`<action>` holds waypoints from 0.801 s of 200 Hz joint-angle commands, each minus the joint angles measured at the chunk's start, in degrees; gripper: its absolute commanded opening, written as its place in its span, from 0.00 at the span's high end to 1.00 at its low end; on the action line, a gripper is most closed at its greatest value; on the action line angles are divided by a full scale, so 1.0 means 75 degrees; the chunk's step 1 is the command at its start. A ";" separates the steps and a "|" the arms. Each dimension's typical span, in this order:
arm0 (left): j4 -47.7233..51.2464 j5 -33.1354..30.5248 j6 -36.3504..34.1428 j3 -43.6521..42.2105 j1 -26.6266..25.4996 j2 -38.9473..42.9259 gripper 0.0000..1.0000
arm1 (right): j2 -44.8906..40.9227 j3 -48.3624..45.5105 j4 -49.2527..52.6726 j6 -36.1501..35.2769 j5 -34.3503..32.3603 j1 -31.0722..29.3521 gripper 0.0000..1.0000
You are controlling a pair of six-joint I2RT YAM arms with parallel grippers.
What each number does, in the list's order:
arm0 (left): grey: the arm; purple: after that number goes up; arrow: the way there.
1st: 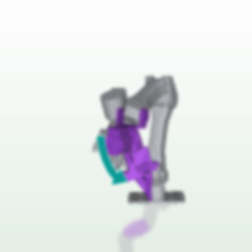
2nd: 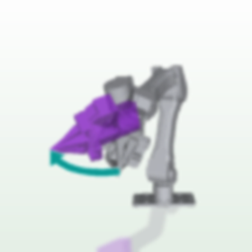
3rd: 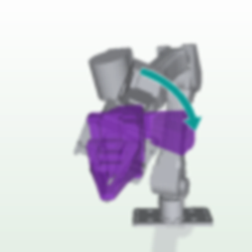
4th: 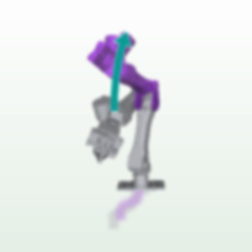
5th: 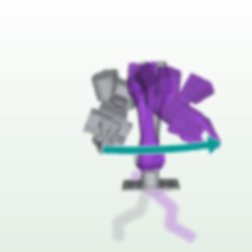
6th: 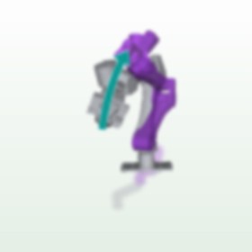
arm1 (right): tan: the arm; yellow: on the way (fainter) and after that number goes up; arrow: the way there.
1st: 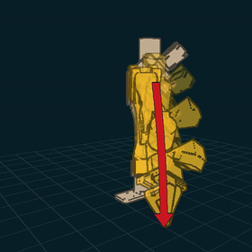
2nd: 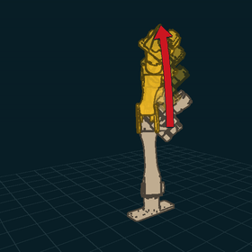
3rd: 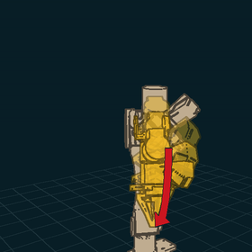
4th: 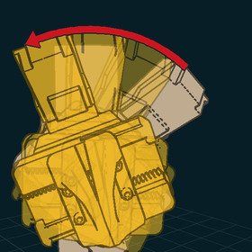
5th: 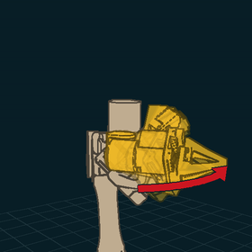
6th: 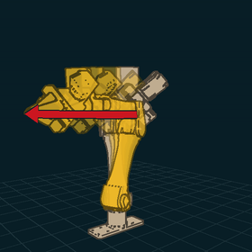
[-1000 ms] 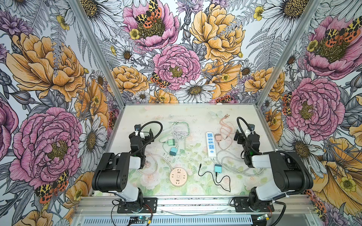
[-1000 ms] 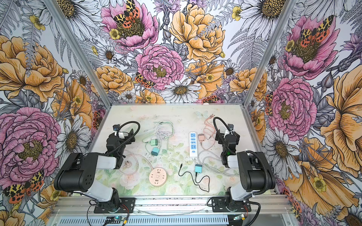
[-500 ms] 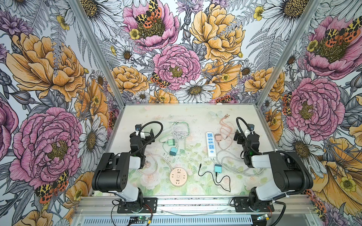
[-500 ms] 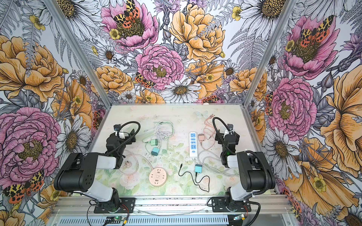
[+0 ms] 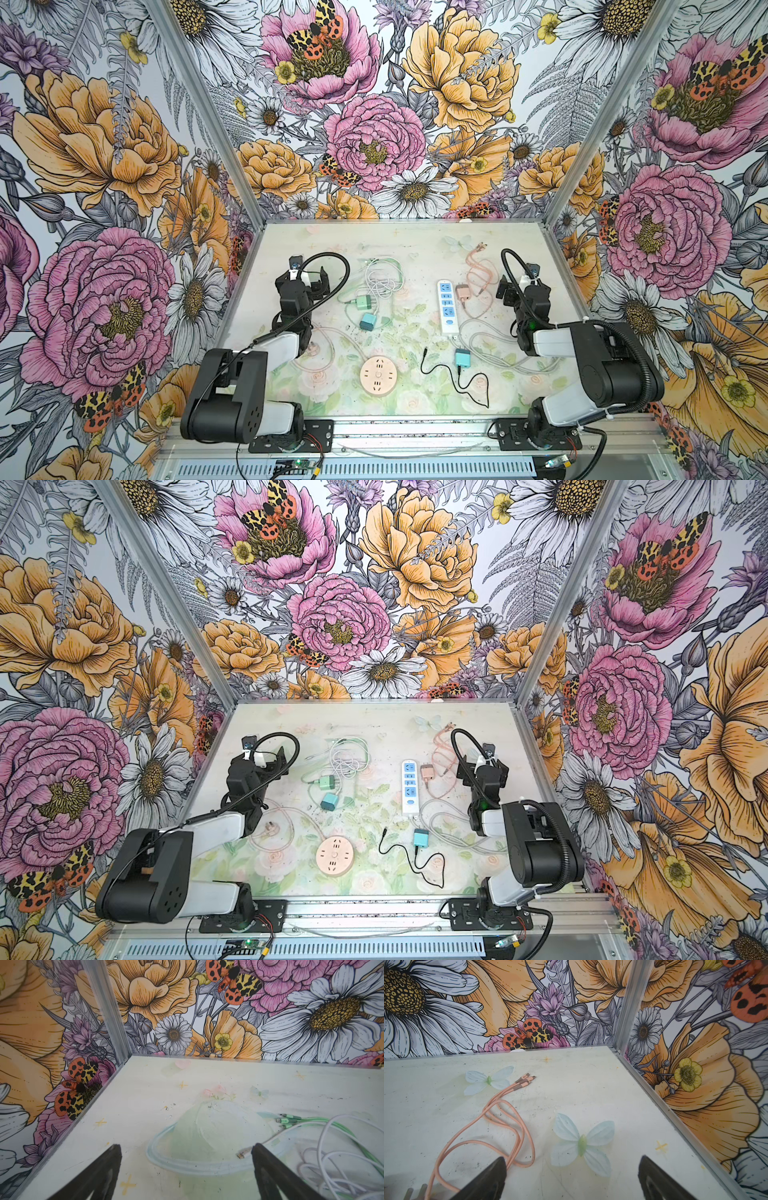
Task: Insert the plug
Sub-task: 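Move the left gripper forward over the white power strip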
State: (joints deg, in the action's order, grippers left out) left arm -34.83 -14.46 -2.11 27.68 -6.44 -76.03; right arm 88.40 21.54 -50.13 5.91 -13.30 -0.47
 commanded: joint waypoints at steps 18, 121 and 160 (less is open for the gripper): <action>0.2240 -0.0676 -0.0201 0.0912 -0.0711 0.0761 0.01 | -0.0304 -0.0274 -0.0538 0.0029 -0.0368 -0.0043 0.02; 0.5252 -0.0301 0.0413 0.3054 -0.2646 0.0653 0.01 | -0.2546 0.1206 0.3202 0.0214 -0.0917 -0.0403 0.04; 0.6317 -0.0076 0.0662 0.3850 -0.3254 -0.0053 0.01 | -0.2918 0.2389 0.5890 0.1051 -0.0863 -0.0476 0.06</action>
State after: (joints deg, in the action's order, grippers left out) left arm 5.43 -17.43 0.62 52.69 -29.06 -73.67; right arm 67.81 34.72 -22.59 8.67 -20.34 -3.46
